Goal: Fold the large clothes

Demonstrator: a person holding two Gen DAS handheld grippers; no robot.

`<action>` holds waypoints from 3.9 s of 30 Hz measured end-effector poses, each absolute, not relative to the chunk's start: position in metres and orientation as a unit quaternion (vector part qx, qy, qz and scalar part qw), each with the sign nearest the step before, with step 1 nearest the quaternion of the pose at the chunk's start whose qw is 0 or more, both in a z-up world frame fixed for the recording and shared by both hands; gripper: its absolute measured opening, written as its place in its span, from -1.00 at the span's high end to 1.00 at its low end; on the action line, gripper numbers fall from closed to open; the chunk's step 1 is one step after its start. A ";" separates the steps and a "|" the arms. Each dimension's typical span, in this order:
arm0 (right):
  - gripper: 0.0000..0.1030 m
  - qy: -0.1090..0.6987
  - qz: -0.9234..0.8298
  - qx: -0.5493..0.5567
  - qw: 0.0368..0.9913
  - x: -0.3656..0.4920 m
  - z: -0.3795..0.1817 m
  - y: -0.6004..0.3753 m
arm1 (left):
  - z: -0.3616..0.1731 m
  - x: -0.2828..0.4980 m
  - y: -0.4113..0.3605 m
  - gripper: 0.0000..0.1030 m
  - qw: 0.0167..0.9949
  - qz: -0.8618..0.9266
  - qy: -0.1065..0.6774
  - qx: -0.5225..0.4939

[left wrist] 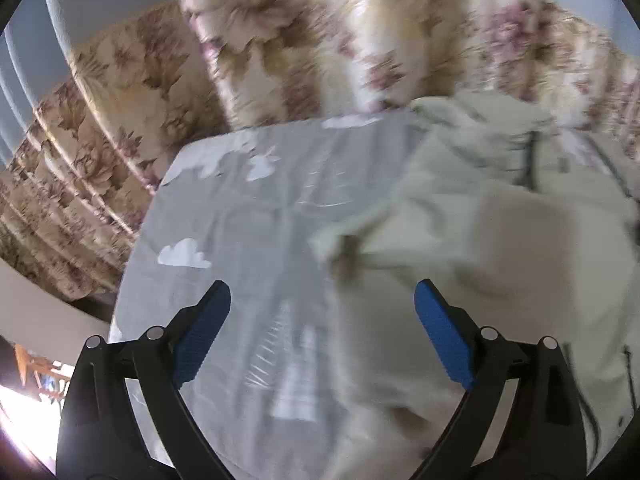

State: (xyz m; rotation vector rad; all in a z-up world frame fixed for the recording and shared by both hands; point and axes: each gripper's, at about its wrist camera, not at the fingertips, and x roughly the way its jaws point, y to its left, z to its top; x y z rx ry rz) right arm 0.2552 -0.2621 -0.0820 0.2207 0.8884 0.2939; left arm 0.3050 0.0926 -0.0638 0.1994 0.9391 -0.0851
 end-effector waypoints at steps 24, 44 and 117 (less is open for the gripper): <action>-0.12 0.386 0.006 -0.011 0.923 0.242 -0.005 -0.371 | -0.068 0.276 0.060 -0.86 0.873 -0.033 0.472 0.119; -0.09 0.537 -0.119 -0.108 0.828 0.416 -0.118 -0.419 | -0.033 0.305 0.009 -0.94 0.888 -0.072 0.432 0.144; -0.50 0.483 -0.036 -0.120 0.867 0.295 -0.133 -0.276 | -0.127 0.329 0.058 -0.59 0.846 -0.046 0.528 0.063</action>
